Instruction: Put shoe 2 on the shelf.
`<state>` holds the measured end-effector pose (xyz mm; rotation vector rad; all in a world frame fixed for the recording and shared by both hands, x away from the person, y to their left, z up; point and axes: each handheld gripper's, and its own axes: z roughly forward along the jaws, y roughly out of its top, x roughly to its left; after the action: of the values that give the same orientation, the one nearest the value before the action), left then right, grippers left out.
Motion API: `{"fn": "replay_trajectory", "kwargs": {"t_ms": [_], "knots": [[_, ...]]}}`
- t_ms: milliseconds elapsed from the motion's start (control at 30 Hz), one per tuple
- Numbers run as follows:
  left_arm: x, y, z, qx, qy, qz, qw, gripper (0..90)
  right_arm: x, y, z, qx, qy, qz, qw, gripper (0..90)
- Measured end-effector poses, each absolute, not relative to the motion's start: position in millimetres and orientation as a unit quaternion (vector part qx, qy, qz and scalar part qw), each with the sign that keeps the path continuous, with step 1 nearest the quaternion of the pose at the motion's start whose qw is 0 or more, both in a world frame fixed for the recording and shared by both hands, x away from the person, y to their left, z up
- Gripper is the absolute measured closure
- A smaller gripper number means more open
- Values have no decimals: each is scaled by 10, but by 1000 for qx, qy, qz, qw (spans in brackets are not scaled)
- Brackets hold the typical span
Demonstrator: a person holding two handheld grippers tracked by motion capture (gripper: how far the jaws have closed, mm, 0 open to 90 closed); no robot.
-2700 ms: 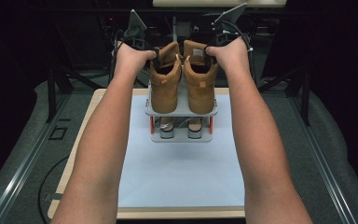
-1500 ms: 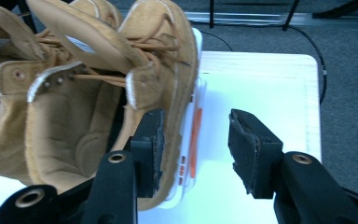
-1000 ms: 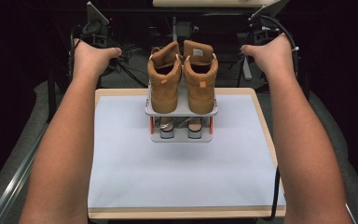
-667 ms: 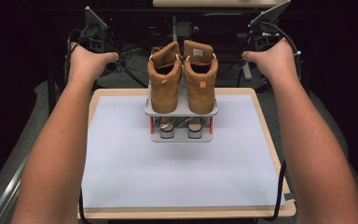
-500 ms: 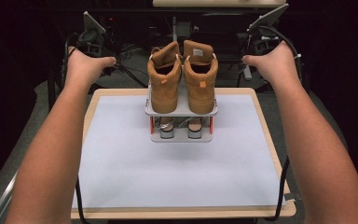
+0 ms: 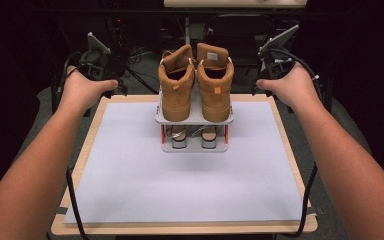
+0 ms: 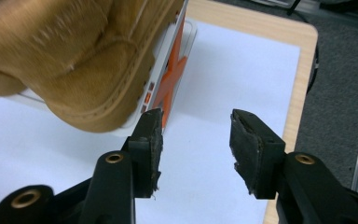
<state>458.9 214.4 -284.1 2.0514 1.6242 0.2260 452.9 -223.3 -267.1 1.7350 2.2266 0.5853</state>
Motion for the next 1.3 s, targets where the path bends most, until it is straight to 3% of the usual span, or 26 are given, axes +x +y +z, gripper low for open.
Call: {"fn": "replay_trajectory", "kwargs": {"t_ms": [500, 867, 1067, 1300], "knots": [[4349, 2215, -3548, 784, 574, 26, 233, 477, 4241, -2262, -3293, 559, 804, 179, 95, 495], [4101, 2228, -4090, 787, 562, -7, 254, 476, 4027, -2281, -3832, 539, 818, 192, 68, 489], [3965, 2228, -4368, 794, 554, 38, 247, 442, 3990, -2309, -4134, 554, 810, 181, 66, 485], [3796, 2267, -4613, 786, 551, 51, 277, 417, 3914, -2284, -4434, 548, 808, 203, 75, 439]]}}
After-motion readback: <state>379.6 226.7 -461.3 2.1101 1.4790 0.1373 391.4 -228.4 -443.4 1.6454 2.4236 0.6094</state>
